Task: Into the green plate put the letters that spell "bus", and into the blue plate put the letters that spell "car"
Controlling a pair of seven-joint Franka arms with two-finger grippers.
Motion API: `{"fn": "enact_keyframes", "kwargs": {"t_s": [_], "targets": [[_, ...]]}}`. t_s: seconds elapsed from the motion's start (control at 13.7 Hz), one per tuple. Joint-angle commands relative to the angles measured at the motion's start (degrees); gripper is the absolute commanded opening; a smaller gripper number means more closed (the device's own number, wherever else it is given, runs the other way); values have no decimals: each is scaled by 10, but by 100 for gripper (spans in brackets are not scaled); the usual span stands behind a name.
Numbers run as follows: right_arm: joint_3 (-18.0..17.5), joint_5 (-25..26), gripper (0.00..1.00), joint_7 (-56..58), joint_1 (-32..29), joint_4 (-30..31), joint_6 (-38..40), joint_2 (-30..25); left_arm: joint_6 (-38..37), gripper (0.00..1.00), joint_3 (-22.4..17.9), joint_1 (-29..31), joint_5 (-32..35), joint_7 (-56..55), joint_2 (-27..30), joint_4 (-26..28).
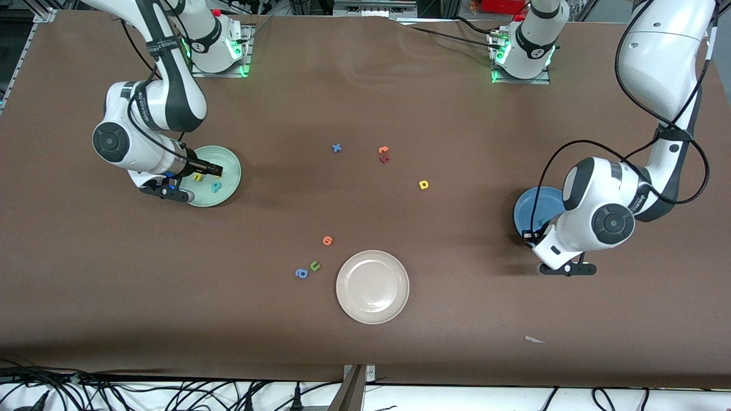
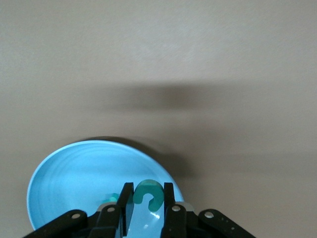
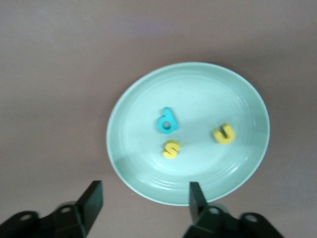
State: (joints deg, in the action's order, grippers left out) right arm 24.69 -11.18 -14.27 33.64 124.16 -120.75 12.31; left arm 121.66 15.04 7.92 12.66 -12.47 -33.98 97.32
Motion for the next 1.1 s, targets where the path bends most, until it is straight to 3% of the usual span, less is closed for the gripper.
{"fn": "enact_keyframes", "kwargs": {"t_s": [0.0, 0.15, 0.22, 0.29, 0.44, 0.66, 0.88, 1.02], "targets": [[2, 1, 100, -12, 2, -86, 75, -3, 113, 19, 7, 44, -10, 41, 72, 143], [-1, 25, 100, -16, 2, -148, 105, 2, 136, 24, 6, 58, -9, 56, 80, 174], [-3, 36, 100, -14, 3, -184, 137, 1, 133, 66, 7, 59, -8, 61, 80, 174], [-3, 44, 100, -15, 3, -226, 182, 0, 128, 100, 7, 57, -8, 56, 81, 174], [-3, 52, 100, -12, 0, -323, 252, 2, 115, 100, 22, 54, -11, 46, 88, 173], [-15, 43, 100, -6, -50, -357, 269, -30, 114, 100, 78, 53, -11, -67, 89, 174], [-137, 48, 100, 16, -231, -365, 269, -68, 115, 100, 166, 53, -11, -210, 83, 185], [-193, 76, 100, 21, -291, -357, 308, -93, 119, 100, 210, 39, -11, -296, 69, 185]]}}
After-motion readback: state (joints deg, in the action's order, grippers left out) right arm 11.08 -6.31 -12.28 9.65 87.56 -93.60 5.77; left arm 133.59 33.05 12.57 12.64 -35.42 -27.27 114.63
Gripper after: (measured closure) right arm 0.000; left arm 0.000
